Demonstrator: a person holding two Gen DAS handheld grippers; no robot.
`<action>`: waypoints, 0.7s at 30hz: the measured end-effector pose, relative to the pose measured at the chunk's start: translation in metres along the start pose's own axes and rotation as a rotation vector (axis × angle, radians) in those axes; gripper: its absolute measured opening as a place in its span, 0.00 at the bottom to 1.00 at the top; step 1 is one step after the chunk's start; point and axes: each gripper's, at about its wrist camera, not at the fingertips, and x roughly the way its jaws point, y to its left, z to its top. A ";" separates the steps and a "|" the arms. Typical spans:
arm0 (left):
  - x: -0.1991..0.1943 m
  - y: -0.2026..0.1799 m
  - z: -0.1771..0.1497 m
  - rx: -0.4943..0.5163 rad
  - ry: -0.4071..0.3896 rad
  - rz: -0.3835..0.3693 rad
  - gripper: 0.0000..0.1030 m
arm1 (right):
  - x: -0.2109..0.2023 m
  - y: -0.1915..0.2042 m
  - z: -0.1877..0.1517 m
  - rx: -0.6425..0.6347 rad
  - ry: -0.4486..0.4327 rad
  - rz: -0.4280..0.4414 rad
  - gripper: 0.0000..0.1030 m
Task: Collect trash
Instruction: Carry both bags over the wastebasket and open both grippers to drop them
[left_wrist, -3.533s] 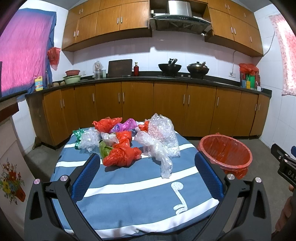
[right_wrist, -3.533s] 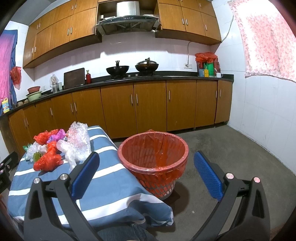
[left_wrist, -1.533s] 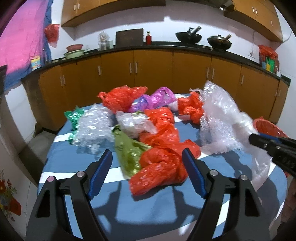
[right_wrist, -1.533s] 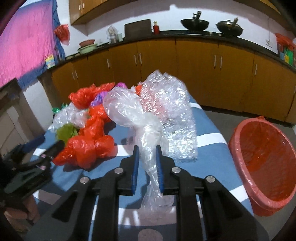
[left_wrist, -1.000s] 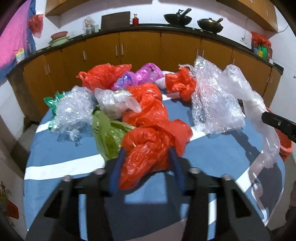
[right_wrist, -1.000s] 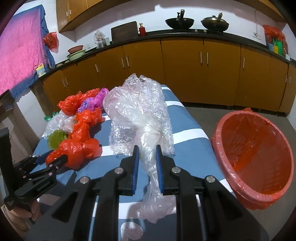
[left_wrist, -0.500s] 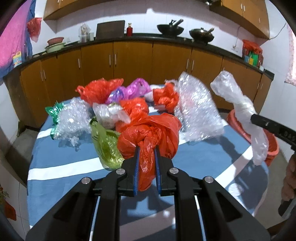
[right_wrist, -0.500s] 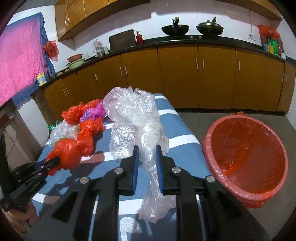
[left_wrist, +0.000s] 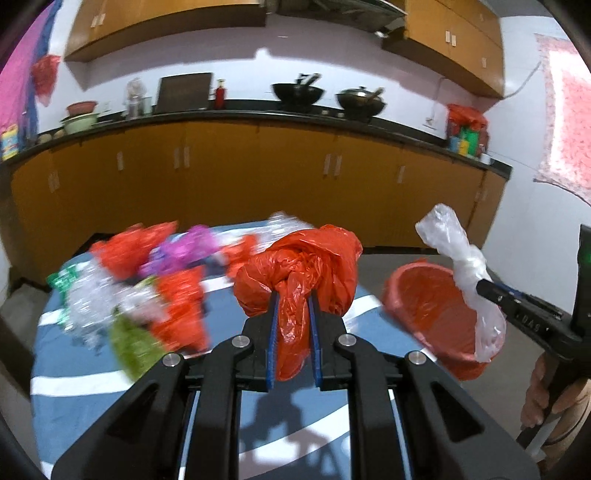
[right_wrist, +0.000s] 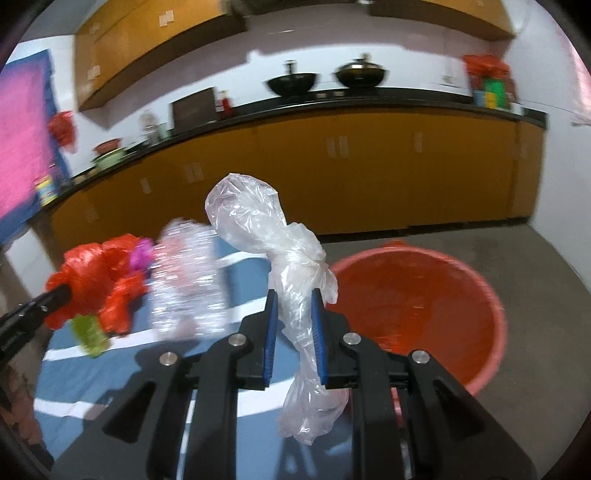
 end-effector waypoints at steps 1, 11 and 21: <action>0.007 -0.012 0.003 0.008 0.002 -0.015 0.14 | 0.000 -0.015 0.001 0.017 0.001 -0.031 0.18; 0.081 -0.112 0.021 0.061 0.055 -0.140 0.14 | 0.014 -0.098 0.010 0.114 0.010 -0.184 0.18; 0.137 -0.163 0.015 0.103 0.136 -0.186 0.14 | 0.044 -0.136 0.005 0.211 0.036 -0.216 0.18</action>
